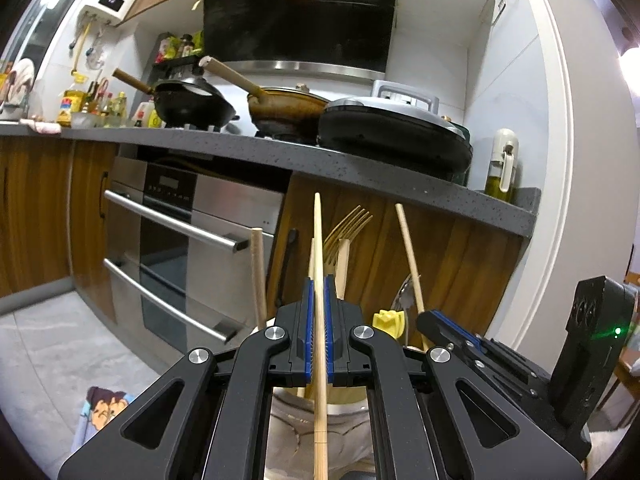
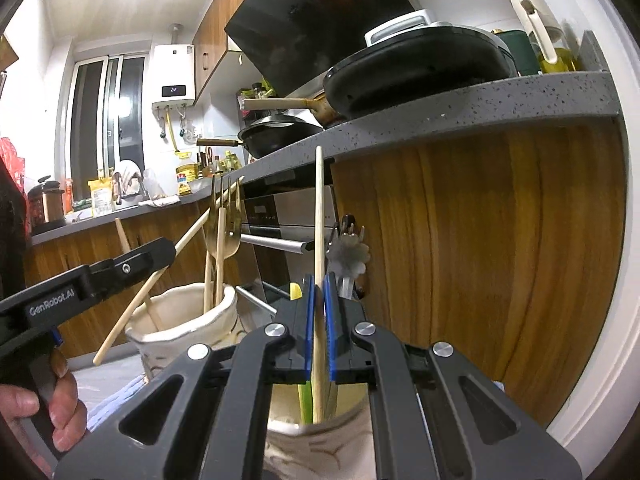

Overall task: Organize utensils
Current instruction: 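Lower the chopstick into the taller pot while the right tool lowers its chopstick into the smaller pot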

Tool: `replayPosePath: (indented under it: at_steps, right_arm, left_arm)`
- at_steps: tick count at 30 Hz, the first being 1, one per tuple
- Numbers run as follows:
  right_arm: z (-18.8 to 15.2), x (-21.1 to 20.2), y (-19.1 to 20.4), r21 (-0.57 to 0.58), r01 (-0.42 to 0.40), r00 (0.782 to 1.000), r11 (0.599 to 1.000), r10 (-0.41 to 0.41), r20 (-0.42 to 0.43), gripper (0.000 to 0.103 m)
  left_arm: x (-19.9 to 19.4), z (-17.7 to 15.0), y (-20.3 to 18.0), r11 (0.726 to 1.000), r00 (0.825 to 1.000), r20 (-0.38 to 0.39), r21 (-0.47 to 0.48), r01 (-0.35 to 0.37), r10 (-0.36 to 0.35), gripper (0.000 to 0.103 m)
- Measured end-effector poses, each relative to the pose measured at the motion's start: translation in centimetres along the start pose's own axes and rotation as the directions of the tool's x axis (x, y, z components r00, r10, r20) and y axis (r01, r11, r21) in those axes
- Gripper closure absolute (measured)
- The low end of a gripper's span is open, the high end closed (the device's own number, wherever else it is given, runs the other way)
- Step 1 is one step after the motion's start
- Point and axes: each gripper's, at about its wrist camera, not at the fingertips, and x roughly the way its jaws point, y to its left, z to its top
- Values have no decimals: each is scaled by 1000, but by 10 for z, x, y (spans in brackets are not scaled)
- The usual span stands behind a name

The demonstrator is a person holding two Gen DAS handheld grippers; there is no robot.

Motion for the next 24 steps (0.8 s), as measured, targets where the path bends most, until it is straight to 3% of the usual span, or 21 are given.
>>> replayPosePath:
  at_steps: [7,10,16,24]
  right_arm:
    - [-6,-10,-4,9,-6,999,1000,6,-39,98]
    - [-9,-12,-2,11,-7,999,1000,7,-49,98]
    - [-11,-16,-1,6,-7,999,1000,7,-46,98]
    - [-11,-12,-3,12,-16,999,1000,16,-46,98]
  left_arm:
    - [-2,6,3,1000,1000,16,-15,11,-11,98]
    - [6,16,7,997,998,28,-61,49,-47,98]
    - [20,27,26,965,987,63,-210,159,-149,98]
    - [25,22,30,946,978,90,-249,206,-189,98]
